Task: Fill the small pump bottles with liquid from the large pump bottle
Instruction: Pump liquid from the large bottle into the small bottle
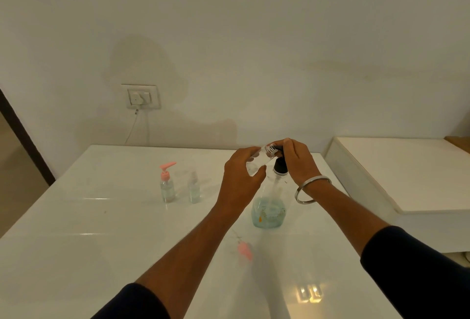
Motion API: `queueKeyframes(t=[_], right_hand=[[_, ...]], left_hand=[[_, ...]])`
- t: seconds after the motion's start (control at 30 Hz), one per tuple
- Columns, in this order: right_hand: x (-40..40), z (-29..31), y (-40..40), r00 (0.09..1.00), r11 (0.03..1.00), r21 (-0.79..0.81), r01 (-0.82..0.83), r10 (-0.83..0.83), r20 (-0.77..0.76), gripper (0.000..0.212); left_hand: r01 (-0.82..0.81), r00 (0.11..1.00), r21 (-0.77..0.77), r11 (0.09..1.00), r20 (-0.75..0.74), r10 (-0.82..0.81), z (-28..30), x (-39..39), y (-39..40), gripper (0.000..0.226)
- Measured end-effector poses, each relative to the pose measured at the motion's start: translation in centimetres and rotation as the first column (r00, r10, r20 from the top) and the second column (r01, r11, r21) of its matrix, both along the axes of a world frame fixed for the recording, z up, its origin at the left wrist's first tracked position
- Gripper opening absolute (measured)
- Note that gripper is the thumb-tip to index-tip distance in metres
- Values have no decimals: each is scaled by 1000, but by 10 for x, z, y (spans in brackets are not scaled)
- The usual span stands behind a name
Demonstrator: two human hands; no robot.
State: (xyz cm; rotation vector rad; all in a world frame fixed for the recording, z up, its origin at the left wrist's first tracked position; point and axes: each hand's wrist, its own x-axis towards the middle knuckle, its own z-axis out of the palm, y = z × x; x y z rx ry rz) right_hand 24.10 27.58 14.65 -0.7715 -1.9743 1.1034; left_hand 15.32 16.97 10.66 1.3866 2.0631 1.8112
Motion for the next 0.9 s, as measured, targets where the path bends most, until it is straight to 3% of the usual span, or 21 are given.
queueKeyframes(t=[0.9], right_hand=[[5, 5, 5, 997, 1000, 8, -23, 22, 74, 38]], left_hand=[[-9, 999, 4, 1000, 35, 9, 3, 8, -3, 43]])
